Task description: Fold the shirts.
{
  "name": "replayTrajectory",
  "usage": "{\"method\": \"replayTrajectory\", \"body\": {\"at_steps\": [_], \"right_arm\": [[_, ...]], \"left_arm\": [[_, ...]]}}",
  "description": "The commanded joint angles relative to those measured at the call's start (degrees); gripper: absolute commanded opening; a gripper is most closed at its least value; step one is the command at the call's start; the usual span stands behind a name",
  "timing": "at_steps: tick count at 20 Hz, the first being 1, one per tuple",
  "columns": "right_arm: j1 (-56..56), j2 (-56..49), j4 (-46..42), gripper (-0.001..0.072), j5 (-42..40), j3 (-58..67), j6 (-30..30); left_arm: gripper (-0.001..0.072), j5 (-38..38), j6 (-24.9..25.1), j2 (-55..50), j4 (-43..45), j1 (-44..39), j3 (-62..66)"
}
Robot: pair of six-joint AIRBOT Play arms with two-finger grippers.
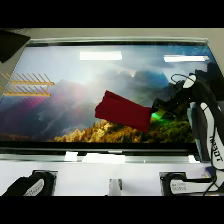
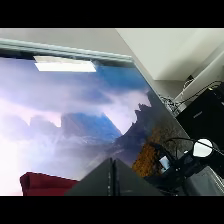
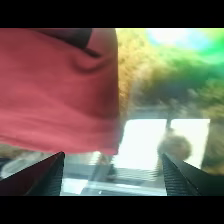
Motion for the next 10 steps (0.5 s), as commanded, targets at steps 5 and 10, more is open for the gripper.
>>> {"method": "replayTrajectory", "body": {"at_steps": [5,10], "right_arm": [[2.99,-5.62,6.38,0.0623,-11.19,-7.45,-3.52],[6.01,-7.74,10.36,0.0035,-17.33,-7.26,-2.62]], "left_arm": [[0.0032,-0.9,-0.87,-0.02,0.2,0.07,-0.02],[0.0033,-1.99,-1.29,-0.13,0.2,0.07,-0.02]]}}
